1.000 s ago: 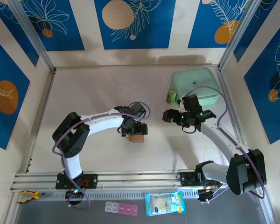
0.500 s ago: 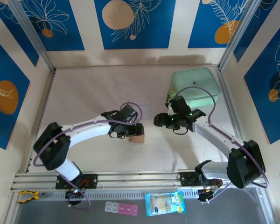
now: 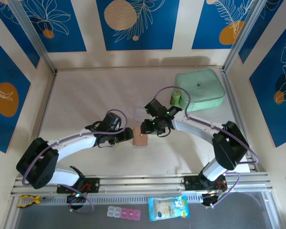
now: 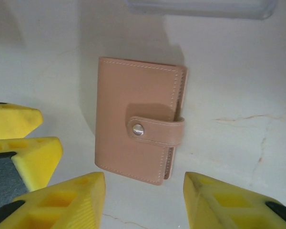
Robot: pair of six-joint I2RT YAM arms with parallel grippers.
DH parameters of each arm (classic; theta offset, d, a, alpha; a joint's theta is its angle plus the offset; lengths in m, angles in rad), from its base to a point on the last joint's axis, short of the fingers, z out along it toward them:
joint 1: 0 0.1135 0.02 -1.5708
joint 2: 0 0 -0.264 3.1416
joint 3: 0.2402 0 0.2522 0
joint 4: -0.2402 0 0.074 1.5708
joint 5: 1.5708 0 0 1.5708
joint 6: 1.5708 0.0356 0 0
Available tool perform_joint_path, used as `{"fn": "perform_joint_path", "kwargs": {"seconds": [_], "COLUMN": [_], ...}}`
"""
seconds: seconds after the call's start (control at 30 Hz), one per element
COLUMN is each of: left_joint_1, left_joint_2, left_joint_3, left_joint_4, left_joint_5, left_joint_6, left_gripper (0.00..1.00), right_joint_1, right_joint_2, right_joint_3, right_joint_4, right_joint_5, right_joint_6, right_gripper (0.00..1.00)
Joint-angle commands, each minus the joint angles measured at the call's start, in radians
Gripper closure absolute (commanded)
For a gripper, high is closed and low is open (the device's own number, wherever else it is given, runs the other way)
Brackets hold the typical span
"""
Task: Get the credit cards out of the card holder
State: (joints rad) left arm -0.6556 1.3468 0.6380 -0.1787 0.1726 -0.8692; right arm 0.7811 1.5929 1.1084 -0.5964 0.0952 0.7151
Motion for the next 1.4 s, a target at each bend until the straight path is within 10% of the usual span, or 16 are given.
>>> {"fn": "perform_joint_path", "kwargs": {"seconds": [0.0,1.37], "left_joint_1": [0.030,0.075], "left_joint_2": [-0.033,0.042], "left_joint_3": [-0.053,-0.168], "left_joint_4": [0.127,0.387], "left_joint_5": [0.085,0.266], "left_joint_6": [-0.031,-0.112], "left_gripper": [0.28,0.60], "right_joint_1": [0.041,0.090], "right_joint_2": [0.056,0.425], "right_joint_3": [0.066,0.344], "right_joint_4": [-0.095,-0.276], "right_joint_5": [0.056,0.104], "right_joint_6": [0.025,-0.036], "right_gripper": [0.55,0.72]}}
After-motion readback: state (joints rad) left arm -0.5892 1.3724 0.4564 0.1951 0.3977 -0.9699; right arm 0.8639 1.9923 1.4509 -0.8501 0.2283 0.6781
